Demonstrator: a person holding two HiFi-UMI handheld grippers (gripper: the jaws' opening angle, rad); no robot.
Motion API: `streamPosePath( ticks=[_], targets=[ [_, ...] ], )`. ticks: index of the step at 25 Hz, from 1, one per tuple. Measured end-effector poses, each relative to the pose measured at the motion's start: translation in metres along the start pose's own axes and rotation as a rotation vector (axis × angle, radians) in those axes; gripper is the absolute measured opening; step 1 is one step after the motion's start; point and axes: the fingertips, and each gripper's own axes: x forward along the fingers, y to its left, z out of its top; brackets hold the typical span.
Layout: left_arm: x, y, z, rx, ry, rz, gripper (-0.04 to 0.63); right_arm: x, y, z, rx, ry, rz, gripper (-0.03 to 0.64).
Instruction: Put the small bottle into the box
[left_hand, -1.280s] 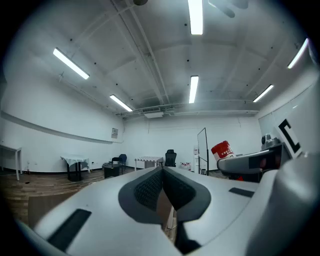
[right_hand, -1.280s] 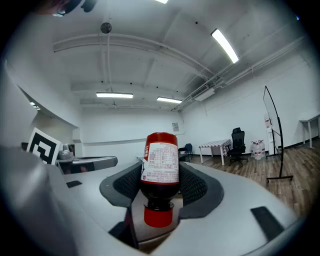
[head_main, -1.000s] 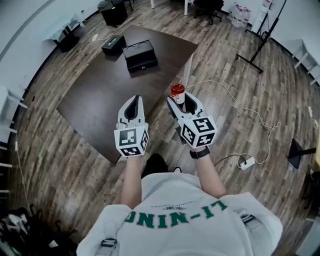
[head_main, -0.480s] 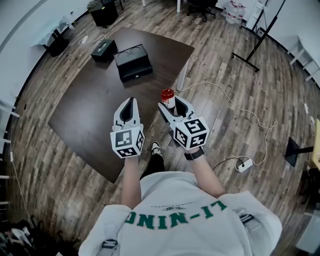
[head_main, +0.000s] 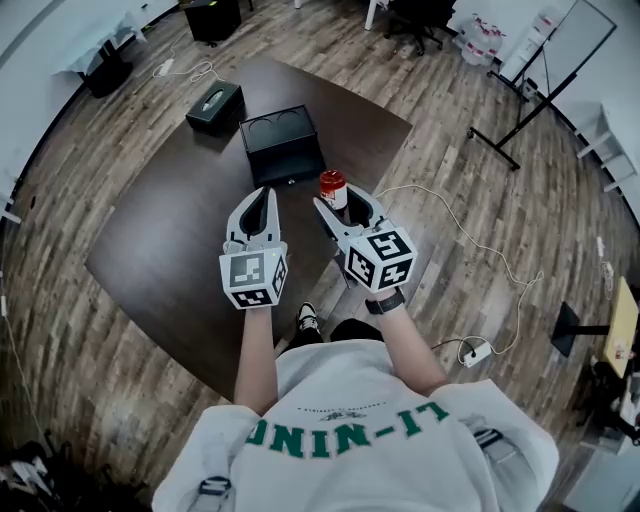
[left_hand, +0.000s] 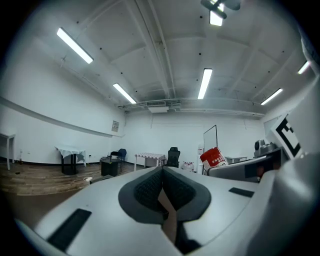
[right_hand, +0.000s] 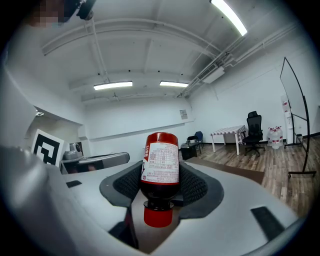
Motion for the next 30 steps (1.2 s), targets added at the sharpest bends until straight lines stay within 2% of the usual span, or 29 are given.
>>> streamPosePath(
  ticks=[3, 5, 17, 23, 30],
  targets=[
    [0.017, 0.019, -0.003, -0.042, 0.009, -0.009, 0.014, 0.025, -0.005, 0.001, 0.007, 0.04, 0.003, 0.232],
    [0.027, 0.029, -0.004, -0.036, 0.015, -0.005, 0.014, 0.04, -0.009, 0.002, -0.014, 0.059, 0.009, 0.232],
    [0.12, 0.072, -0.044, -0.072, 0.11, 0.088, 0.014, 0.141, -0.079, -0.023, -0.07, 0.231, 0.117, 0.231],
    [0.153, 0.085, -0.065, -0.087, 0.154, 0.131, 0.014, 0.191, -0.117, -0.048, -0.177, 0.292, 0.114, 0.23],
    [0.183, 0.101, -0.085, -0.092, 0.209, 0.17, 0.014, 0.246, -0.132, -0.082, -0.271, 0.405, 0.242, 0.231]
  ],
)
